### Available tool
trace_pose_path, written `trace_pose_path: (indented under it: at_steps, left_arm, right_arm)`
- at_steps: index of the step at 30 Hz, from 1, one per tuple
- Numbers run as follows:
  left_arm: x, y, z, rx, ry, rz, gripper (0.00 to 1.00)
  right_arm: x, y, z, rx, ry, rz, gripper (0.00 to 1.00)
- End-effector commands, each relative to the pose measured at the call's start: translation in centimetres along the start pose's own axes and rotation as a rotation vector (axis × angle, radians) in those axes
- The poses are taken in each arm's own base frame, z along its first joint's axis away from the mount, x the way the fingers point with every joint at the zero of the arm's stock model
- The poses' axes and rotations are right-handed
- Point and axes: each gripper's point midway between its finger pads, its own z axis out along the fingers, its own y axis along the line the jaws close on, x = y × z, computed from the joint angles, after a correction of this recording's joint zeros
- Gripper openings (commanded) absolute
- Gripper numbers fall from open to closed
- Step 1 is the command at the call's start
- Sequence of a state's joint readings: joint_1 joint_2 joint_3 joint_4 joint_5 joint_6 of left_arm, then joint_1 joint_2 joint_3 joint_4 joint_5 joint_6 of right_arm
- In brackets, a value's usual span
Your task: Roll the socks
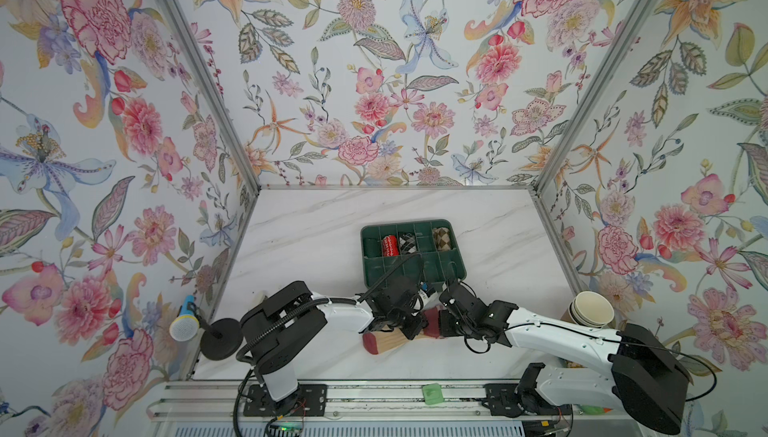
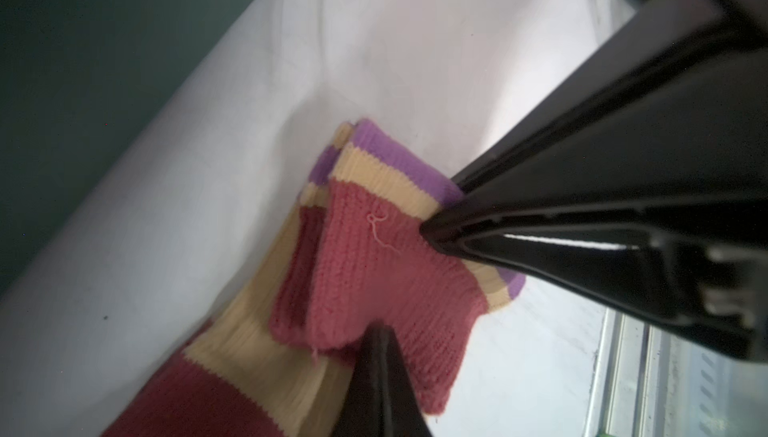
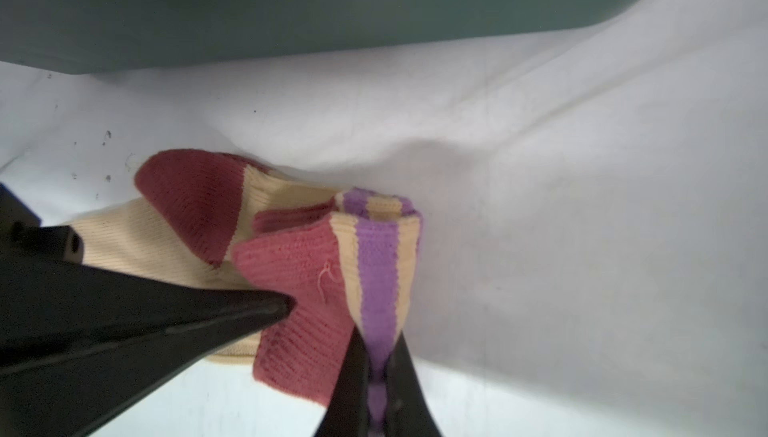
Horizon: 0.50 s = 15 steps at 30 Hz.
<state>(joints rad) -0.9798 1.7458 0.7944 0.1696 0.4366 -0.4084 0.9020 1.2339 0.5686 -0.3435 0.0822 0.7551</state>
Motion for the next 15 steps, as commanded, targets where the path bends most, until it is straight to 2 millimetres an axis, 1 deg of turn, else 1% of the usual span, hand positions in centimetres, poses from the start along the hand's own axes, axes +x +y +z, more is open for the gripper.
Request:
trace_pose_path:
  at_steps: [1,8,11,15]
  left_arm:
    - [-0.6,0.7,0.2,-0.038,0.000,-0.013,0.00]
    - [-0.7,0.4,-0.1,-0.033,-0.013,-0.019,0.00]
    - [-0.2,0.6,0.1,-0.038,0.007,-0.021,0.00]
    - [1.2,1.3,0.8,-0.055,0.074,-0.035,0.00]
  right_arm:
    - [-0.4,0.8,-0.1,-0.044,-0.012,-0.009,0.04]
    - [-0.1,0.6,0.4,-0.060,0.006,0.006,0.05]
    - [-0.2,0.7,0.4,-0.070,0.002,0.010,0.06]
    - [-0.3,0.8,0.4,-0.100,-0.001,0.021,0.07]
